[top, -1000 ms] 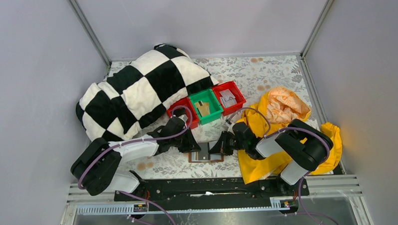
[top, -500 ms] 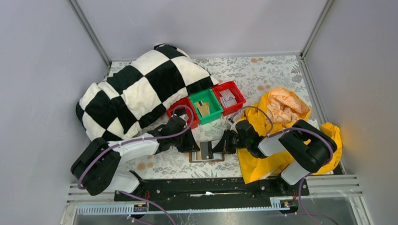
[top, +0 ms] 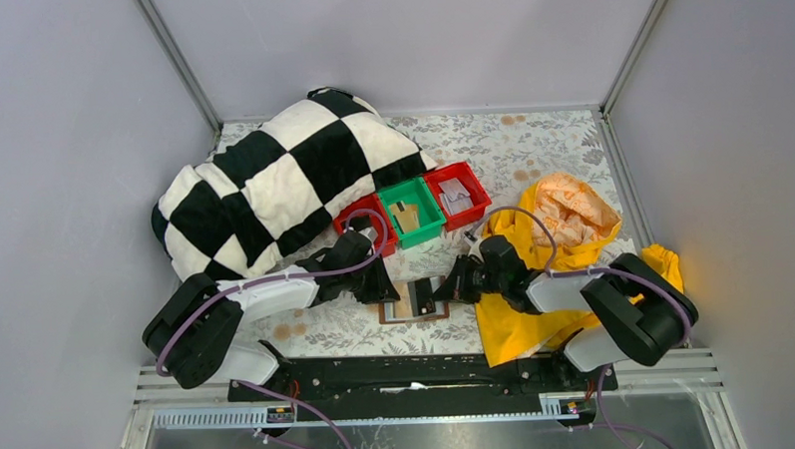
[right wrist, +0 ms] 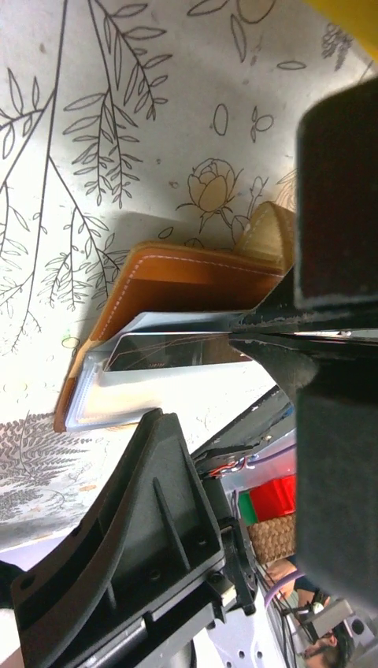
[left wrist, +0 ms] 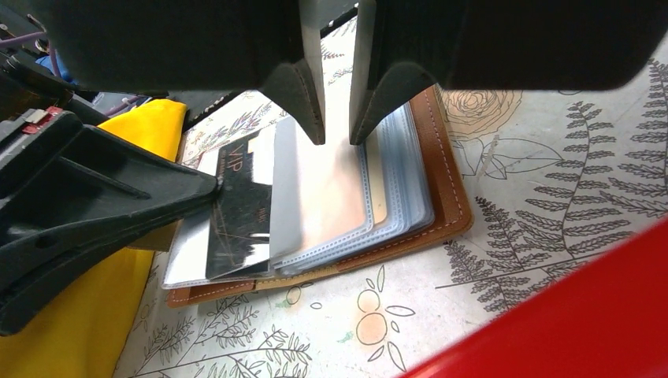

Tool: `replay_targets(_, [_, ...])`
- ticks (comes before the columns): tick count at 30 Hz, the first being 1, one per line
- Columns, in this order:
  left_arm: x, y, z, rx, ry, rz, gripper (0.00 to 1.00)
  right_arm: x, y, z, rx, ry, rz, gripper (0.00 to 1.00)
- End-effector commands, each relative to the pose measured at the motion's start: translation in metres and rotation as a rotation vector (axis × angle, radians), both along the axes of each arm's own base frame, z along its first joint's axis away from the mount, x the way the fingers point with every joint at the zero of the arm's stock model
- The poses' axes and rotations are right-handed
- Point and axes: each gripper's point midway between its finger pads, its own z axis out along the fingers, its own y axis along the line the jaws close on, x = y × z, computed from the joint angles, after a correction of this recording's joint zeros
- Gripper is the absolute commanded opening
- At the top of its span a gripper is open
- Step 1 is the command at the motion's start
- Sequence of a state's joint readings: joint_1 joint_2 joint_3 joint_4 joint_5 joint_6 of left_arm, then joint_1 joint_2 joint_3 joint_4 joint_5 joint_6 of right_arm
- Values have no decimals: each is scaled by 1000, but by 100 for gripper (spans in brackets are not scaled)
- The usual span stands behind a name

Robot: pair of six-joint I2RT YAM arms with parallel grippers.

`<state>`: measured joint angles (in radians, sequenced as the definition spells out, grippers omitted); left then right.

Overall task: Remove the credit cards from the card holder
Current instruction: Remove the credit card from the card holder.

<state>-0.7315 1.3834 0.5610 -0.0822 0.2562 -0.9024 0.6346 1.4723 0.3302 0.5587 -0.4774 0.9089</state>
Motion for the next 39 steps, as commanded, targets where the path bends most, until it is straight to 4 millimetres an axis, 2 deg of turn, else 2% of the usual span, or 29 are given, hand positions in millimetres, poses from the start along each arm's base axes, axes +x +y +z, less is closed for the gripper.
replay_targets(1, [0,11,-12,75,4,7,22,6,-12,4,-51,-58,-20,0])
replay_targets(4, [1,10,-9,68,-2,4,22,6,-13,8,-62,-71,-10,0])
replay_targets(13, [11,6,16,53,-64,6,24,8,-9,22,-42,-91,9,0])
replay_targets(25, [11,-4,33,-13,-92,-29,26,15,0,25,-15,-92,16,0])
replay_targets(39, [9,-15,26,-58,-71,-64,27,15,5,23,-4,-80,33,0])
